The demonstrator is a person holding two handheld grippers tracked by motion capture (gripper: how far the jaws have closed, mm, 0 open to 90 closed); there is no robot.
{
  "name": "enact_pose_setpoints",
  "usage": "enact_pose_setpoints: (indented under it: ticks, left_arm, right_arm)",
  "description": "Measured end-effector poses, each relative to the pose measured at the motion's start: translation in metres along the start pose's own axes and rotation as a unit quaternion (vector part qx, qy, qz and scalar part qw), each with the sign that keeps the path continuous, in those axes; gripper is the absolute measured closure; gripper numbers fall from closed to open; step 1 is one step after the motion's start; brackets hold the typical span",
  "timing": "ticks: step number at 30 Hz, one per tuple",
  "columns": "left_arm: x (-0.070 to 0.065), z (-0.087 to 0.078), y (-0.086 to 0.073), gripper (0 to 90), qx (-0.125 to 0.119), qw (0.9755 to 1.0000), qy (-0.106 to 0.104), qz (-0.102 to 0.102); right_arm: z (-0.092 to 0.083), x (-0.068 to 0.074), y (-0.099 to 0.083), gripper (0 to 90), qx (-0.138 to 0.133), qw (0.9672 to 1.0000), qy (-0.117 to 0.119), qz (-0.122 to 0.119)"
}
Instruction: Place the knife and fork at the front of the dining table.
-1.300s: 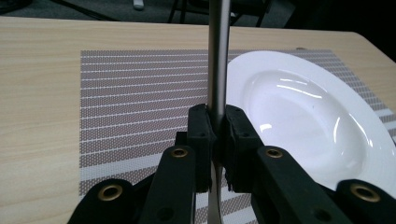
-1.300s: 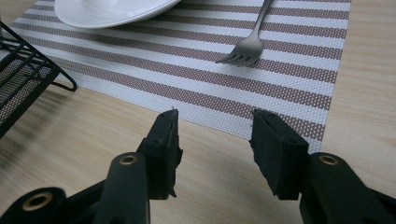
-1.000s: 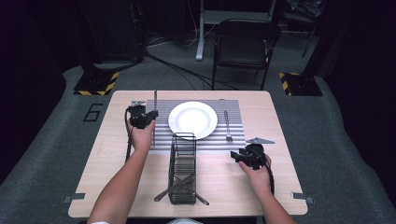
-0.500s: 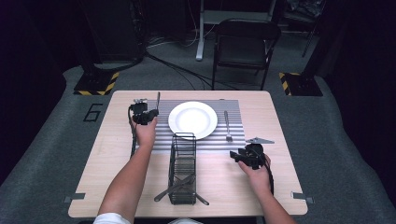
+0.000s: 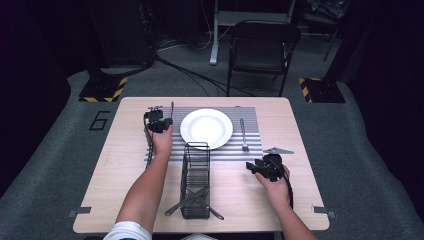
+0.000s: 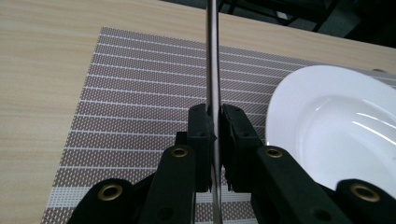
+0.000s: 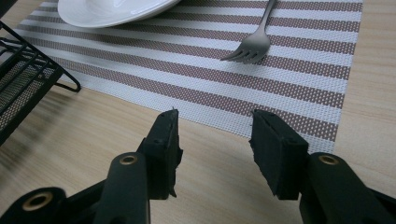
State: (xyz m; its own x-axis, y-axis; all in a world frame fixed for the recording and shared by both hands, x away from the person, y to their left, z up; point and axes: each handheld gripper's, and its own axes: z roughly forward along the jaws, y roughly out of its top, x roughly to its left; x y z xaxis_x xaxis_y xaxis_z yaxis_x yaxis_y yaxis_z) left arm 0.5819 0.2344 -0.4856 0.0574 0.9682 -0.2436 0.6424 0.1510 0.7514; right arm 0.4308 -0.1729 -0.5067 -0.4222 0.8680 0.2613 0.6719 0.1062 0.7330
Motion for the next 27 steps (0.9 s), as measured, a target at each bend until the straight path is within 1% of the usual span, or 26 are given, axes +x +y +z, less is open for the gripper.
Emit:
enact_pose_setpoints:
  ticks: [2,5,7,10,11,12,14,15,17,19,20,21,22,23,25,26,27]
  left_arm:
    - [0.003,0.006,-0.002,82.2,0.007,0.9999,0.008,-0.005]
    - [0.006,0.013,-0.005,82.2,0.015,0.9998,0.012,-0.01]
    - [0.007,0.016,-0.006,82.2,0.021,0.9995,0.017,-0.017]
    - [0.01,0.019,-0.008,82.2,0.023,0.9994,0.02,-0.017]
    - [0.011,0.02,-0.008,82.2,0.024,0.9991,0.024,-0.025]
    - [0.012,0.02,-0.008,82.2,0.025,0.9992,0.024,-0.02]
    - [0.012,0.021,-0.008,82.2,0.025,0.9992,0.024,-0.02]
    - [0.012,0.021,-0.008,82.1,0.024,0.9993,0.023,-0.016]
    - [0.012,0.022,-0.009,82.2,0.024,0.9991,0.016,-0.03]
    - [0.011,0.023,-0.009,82.1,0.028,0.999,0.015,-0.033]
    - [0.011,0.023,-0.009,82.1,0.028,0.999,0.015,-0.033]
    - [0.01,0.025,-0.009,82.1,0.035,0.9988,0.021,-0.026]
    - [0.011,0.025,-0.009,82.1,0.039,0.9989,0.02,-0.019]
    - [0.011,0.026,-0.009,82.1,0.035,0.9988,0.017,-0.027]
    - [0.009,0.025,-0.008,83.5,0.025,0.9991,0.018,-0.03]
    - [0.009,0.025,-0.008,85.3,0.025,0.9991,0.018,-0.03]
    - [0.008,0.024,-0.007,85.3,0.016,0.9994,0.015,-0.029]
  right_arm:
    - [0.0,-0.001,0.0,51.7,-0.002,1.0,0.001,0.0]
    - [0.0,-0.001,0.0,51.6,-0.001,1.0,0.001,0.004]
    - [0.0,-0.001,0.0,51.7,0.001,1.0,0.002,0.004]
    - [0.0,-0.001,-0.001,51.7,0.001,1.0,0.003,0.004]
    - [0.0,-0.001,-0.001,51.7,0.0,1.0,0.003,0.004]
    - [0.0,-0.001,-0.001,51.6,0.001,1.0,0.002,0.004]
    - [0.0,-0.002,-0.001,51.7,0.001,1.0,0.003,0.005]
    - [0.0,-0.002,-0.001,51.7,0.001,1.0,0.002,0.006]
    - [0.0,-0.002,-0.001,51.7,0.001,1.0,0.002,0.006]
    - [0.001,-0.001,-0.001,51.6,0.003,1.0,0.002,0.007]
    - [0.001,-0.001,-0.001,51.6,0.003,1.0,0.002,0.007]
    - [0.001,0.0,-0.001,51.7,0.004,1.0,0.003,0.008]
    - [0.001,0.0,-0.001,51.7,0.004,1.0,0.003,0.008]
    - [0.001,0.0,-0.001,51.7,0.004,1.0,0.004,0.007]
    - [0.002,0.0,-0.001,51.7,0.004,1.0,0.004,0.008]
    - [0.002,0.0,-0.001,51.7,0.004,1.0,0.004,0.008]
    - [0.002,0.0,-0.001,51.6,0.005,0.9999,0.004,0.008]
